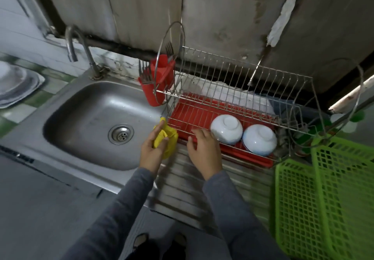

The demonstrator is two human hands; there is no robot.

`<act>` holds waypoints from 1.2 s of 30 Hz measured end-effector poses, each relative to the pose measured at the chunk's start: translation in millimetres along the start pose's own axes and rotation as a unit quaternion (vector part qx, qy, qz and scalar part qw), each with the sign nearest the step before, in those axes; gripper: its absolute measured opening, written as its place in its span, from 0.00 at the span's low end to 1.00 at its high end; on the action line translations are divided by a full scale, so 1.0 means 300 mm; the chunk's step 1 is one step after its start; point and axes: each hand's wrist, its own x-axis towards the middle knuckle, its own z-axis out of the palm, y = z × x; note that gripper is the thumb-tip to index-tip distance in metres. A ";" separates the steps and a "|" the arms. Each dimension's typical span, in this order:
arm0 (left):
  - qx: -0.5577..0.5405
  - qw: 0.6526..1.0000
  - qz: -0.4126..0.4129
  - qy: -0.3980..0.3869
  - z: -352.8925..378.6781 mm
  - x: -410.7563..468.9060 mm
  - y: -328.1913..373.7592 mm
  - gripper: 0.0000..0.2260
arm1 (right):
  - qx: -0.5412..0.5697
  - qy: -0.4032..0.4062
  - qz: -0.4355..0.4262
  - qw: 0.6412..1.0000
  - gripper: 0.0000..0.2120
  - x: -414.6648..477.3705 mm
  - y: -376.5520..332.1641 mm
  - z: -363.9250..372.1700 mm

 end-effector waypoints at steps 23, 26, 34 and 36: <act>0.025 0.962 0.035 0.270 -1.250 -0.233 0.151 0.22 | 0.008 -0.360 -0.194 0.913 0.14 -0.063 -1.136 0.552; 0.014 0.953 0.039 0.299 -1.388 -0.248 0.166 0.21 | 0.001 -0.376 -0.218 0.901 0.16 -0.078 -1.278 0.629; 0.020 0.931 0.026 0.362 -1.696 -0.148 0.207 0.22 | 0.002 -0.423 -0.257 0.869 0.14 -0.017 -1.576 0.886; 0.021 0.928 0.022 0.370 -1.784 -0.089 0.213 0.22 | -0.003 -0.428 -0.262 0.865 0.13 0.016 -1.647 0.960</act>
